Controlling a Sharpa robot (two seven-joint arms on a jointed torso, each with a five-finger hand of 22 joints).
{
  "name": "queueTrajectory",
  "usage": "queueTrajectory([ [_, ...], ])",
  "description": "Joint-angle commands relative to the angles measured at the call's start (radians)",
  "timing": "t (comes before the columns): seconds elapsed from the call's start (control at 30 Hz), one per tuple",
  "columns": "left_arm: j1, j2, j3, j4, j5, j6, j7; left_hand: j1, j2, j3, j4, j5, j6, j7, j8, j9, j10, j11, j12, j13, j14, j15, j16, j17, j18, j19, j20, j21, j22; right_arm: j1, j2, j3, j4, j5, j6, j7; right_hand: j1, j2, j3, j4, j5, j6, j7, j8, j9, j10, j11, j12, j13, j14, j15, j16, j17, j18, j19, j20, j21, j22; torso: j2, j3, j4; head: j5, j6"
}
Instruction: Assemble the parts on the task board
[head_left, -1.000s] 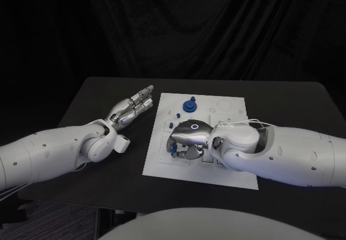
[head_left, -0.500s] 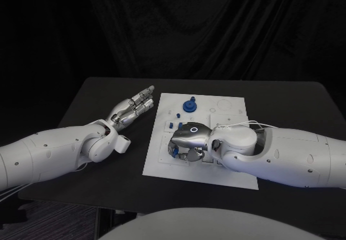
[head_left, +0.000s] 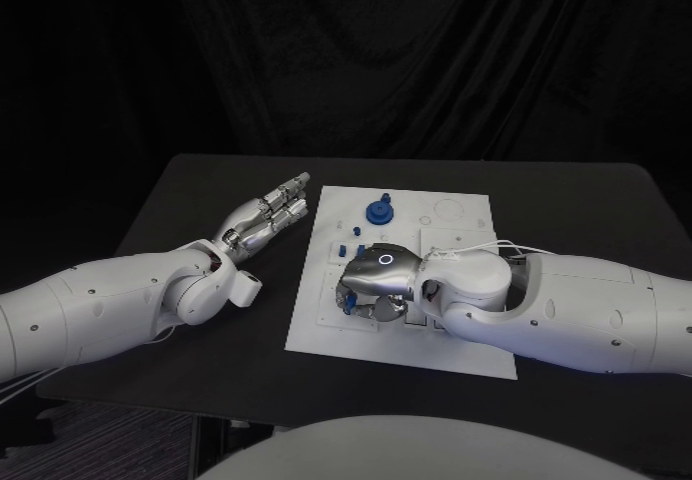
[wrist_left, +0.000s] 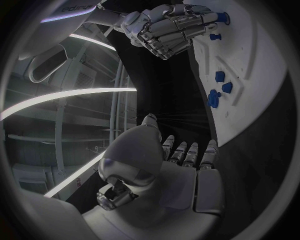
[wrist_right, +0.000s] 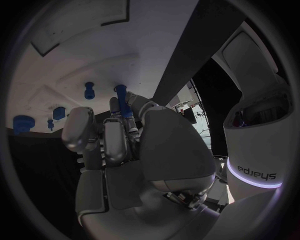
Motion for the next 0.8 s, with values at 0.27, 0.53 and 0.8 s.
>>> queueTrajectory([
  [0.27,-0.002,0.003,0.001,0.001,-0.002,0.017,0.109,0.011,0.001,0.008,0.000,0.005,-0.003,0.007,0.002,0.001,-0.002,0.010,-0.002,-0.002,0.001,0.010,-0.007,-0.001,0.017,0.002,0.008,-0.001,0.001,-0.013,0.011,-0.001,-0.015,-0.021,-0.005,-0.009,-0.001,-0.003,-0.002,-0.003,-0.002,-0.006,0.002,-0.009,0.002,0.030,-0.023,-0.001,0.004,-0.008,0.003,-0.006,-0.001,-0.004,-0.007,-0.001,-0.005,0.144,-0.001,-0.0005,-0.0001,-0.001,0.000],
  [0.53,-0.003,0.003,0.001,0.000,-0.002,0.019,0.107,0.014,0.006,0.011,0.000,0.007,-0.002,0.011,0.002,0.001,-0.002,0.013,-0.002,-0.001,0.001,0.013,-0.007,-0.001,0.017,0.002,0.010,-0.001,0.000,-0.020,0.020,-0.001,-0.027,-0.021,-0.011,-0.008,-0.010,-0.002,-0.005,0.004,-0.026,-0.012,0.003,-0.017,0.003,0.027,-0.021,-0.006,0.007,-0.010,0.005,-0.009,-0.006,-0.003,-0.010,0.001,-0.010,0.142,-0.001,-0.0007,0.0003,0.003,0.000],
  [0.8,-0.004,0.005,0.001,-0.002,-0.002,0.021,0.106,0.016,0.007,0.012,-0.001,0.008,0.000,0.013,0.003,0.001,-0.002,0.015,-0.002,-0.001,0.001,0.015,-0.007,-0.001,0.017,0.002,0.010,-0.001,0.001,-0.021,0.026,-0.001,-0.033,-0.021,-0.023,-0.007,-0.017,-0.002,-0.009,0.011,-0.053,-0.013,0.003,-0.022,0.006,0.025,-0.021,-0.011,0.011,-0.013,0.006,-0.012,-0.011,-0.002,-0.014,0.002,-0.017,0.140,-0.001,-0.0010,-0.0005,0.001,0.000],
])
